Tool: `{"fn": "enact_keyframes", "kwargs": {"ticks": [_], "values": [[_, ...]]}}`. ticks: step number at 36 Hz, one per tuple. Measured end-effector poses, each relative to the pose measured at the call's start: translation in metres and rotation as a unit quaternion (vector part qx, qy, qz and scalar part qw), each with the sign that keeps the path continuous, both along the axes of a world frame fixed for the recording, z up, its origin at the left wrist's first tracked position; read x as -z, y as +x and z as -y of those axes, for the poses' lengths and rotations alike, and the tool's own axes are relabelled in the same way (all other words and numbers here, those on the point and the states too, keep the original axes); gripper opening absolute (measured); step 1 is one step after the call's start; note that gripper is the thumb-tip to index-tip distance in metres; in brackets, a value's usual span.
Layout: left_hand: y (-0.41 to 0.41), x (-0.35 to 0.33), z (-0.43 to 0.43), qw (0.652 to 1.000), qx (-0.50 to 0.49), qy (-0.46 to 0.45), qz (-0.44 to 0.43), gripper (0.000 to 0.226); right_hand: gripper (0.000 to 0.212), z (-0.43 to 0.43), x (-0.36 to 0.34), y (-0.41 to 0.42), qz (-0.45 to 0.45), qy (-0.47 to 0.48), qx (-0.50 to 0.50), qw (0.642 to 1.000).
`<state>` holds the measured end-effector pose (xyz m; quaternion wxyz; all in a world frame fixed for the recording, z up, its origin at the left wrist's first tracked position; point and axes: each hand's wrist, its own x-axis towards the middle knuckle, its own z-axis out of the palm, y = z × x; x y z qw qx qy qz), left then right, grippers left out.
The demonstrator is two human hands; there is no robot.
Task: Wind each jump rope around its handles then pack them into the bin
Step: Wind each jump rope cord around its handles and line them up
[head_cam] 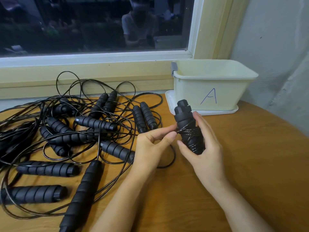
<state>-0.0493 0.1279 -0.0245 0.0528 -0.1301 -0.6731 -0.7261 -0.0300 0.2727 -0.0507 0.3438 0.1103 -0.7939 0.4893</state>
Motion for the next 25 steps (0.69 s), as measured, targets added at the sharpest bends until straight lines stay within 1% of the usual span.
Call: {"fn": "enact_keyframes", "kwargs": {"ticks": [5,8,11,13,15,19,21,25], "values": [[-0.005,0.004,0.004,1.000,-0.024,0.001,-0.013,0.029,0.075,0.000,-0.007,0.006,0.060,-0.096,-0.080,0.990],[-0.008,0.006,0.007,0.999,-0.030,0.006,-0.017,0.043,0.073,0.002,-0.011,0.009,0.086,-0.130,-0.121,0.980],[-0.010,0.007,0.007,1.000,0.007,0.005,0.001,0.061,0.071,0.002,-0.011,0.010,0.097,-0.143,-0.142,0.975],[-0.010,0.007,0.007,0.999,0.049,-0.012,0.008,0.069,0.069,0.002,-0.012,0.010,0.096,-0.156,-0.156,0.971],[-0.008,0.005,0.007,0.996,0.080,-0.025,0.008,0.068,0.067,0.003,-0.013,0.011,0.095,-0.170,-0.171,0.966],[-0.004,0.002,0.006,0.994,0.100,-0.037,0.012,0.054,0.065,0.002,-0.014,0.010,0.111,-0.180,-0.196,0.957],[-0.003,0.002,0.006,0.994,0.104,-0.027,0.018,0.049,0.065,0.000,-0.014,0.009,0.123,-0.170,-0.204,0.956],[-0.003,0.003,0.005,0.995,0.099,-0.008,0.024,0.047,0.065,-0.001,-0.013,0.008,0.127,-0.163,-0.211,0.956]]}}
